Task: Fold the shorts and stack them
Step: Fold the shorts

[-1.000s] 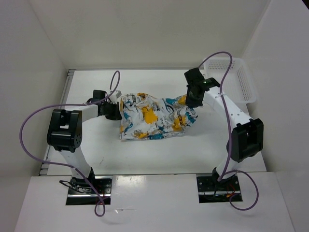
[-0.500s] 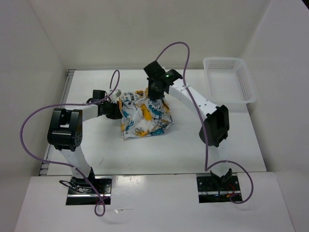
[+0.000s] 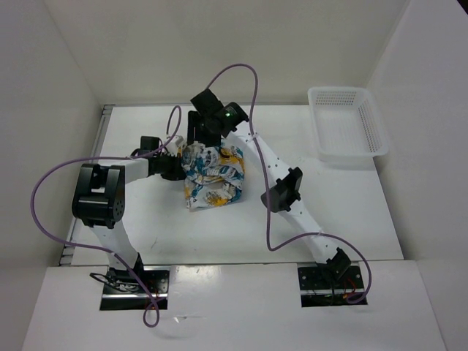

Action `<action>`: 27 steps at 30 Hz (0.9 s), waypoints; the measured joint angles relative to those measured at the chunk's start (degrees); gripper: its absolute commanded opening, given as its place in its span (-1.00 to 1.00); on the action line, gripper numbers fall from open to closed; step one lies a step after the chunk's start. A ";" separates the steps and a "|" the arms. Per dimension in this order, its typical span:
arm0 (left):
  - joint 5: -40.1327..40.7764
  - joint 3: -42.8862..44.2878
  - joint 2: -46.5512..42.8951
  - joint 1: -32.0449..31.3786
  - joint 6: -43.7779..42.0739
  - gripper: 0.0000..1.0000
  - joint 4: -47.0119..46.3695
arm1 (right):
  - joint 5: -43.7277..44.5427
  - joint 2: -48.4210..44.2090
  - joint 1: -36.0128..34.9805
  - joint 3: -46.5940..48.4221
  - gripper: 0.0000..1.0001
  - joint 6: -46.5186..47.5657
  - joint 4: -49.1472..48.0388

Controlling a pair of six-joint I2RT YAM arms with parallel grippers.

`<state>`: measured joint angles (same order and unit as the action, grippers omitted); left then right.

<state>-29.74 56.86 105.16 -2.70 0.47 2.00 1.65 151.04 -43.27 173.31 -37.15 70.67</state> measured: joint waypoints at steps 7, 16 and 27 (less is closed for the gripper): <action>-0.42 0.00 0.07 0.57 0.02 -1.00 0.07 | 0.74 -0.02 -0.48 0.00 0.50 0.07 2.36; -0.83 0.44 -0.07 1.68 0.02 -1.00 2.23 | 7.28 -11.50 -0.48 -16.24 0.41 0.15 3.34; 2.51 7.04 -11.08 2.91 -0.15 0.34 13.51 | 3.98 -65.42 12.35 -90.12 0.31 -2.45 -17.97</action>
<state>-27.22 63.90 94.08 0.21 0.32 15.51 5.63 85.62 -30.92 83.20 -39.59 52.71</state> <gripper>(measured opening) 0.624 0.657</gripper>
